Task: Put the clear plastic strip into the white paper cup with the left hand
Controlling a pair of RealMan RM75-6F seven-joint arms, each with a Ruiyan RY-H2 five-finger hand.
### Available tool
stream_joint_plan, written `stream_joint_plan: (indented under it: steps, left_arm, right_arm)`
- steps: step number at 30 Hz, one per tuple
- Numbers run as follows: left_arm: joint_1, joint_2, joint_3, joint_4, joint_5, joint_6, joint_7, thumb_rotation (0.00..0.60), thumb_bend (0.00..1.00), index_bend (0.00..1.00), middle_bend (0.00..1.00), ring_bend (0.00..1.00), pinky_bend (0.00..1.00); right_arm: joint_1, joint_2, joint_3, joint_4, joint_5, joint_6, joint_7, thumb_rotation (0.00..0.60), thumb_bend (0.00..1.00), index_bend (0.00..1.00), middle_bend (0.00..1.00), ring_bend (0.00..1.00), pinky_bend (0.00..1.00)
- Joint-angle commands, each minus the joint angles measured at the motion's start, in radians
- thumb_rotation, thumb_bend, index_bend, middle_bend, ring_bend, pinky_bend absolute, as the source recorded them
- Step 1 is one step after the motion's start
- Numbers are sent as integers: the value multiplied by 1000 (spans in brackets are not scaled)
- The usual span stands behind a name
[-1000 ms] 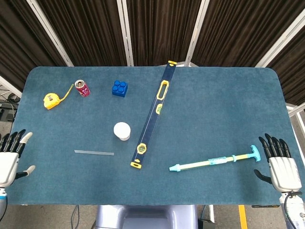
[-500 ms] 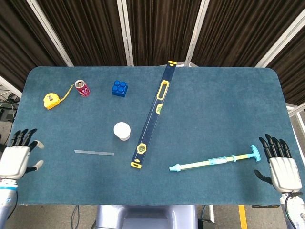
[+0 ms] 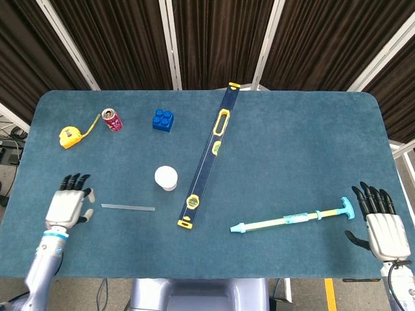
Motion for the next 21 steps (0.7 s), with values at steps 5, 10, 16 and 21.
stream_joint_plan:
  steps: [5,10,16,21]
  left_arm:
    - [-64,-102,-13,47,-73,-50,66,600,339,505,77,0,35]
    - [-101,-157,-17,59,-105,-62,106,600,341,493,70,0,32]
    - [-130,-211,-20,82,-134,-60,139,600,362,488,62,0,32]
    - [-147,-246,-19,100,-160,-57,153,600,381,488,62,0,32]
  right_arm:
    - [3,3,-1,-2,1,-6,6,600,152,44,0,0,0]
    - [5,6,-1,-2,3,-13,13,600,152,44,0,0,0]
    - [7,8,-3,-3,2,-18,19,600,153,44,0,0,0]
    - [9,10,-3,-3,4,-22,24,600,152,44,0,0,0]
